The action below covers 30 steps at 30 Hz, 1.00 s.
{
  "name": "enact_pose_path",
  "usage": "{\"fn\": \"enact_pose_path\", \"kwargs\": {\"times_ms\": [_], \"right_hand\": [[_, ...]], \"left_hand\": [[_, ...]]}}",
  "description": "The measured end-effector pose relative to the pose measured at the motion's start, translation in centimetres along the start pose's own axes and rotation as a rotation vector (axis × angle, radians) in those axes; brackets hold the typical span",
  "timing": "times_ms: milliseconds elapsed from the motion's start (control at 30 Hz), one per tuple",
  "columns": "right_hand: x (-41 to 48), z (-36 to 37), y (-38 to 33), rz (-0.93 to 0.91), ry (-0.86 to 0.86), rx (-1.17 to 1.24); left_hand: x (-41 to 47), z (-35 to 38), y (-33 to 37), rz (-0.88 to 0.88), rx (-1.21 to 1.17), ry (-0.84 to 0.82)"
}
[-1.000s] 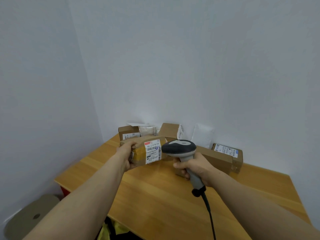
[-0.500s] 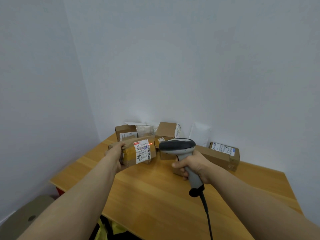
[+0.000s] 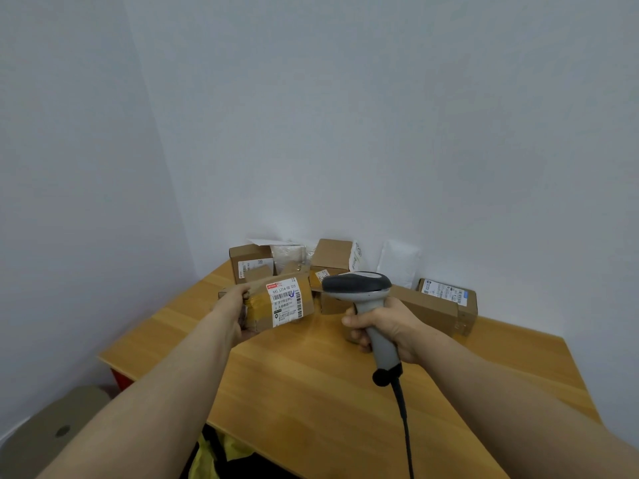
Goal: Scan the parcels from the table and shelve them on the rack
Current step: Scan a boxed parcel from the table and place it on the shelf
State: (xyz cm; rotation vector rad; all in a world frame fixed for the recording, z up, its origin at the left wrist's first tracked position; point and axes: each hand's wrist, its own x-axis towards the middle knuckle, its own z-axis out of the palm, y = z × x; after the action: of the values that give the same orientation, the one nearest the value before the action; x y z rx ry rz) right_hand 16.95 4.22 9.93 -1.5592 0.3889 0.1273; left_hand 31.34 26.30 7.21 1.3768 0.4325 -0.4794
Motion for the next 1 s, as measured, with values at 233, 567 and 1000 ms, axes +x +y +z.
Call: {"fn": "enact_pose_path", "kwargs": {"times_ms": [233,567,1000], "right_hand": [[0.9,1.9,0.9,-0.040,0.282,0.114],[-0.9,7.1,4.4,0.029,0.341,0.185],[-12.8,15.7,9.5,-0.083,-0.106,0.266]], "left_hand": [[0.1,-2.0,-0.7,-0.127,0.189,-0.176],[-1.8,-6.9,-5.0,-0.196,0.227,-0.377],[-17.8,-20.0,-12.6,-0.107,0.015,-0.151]]}}
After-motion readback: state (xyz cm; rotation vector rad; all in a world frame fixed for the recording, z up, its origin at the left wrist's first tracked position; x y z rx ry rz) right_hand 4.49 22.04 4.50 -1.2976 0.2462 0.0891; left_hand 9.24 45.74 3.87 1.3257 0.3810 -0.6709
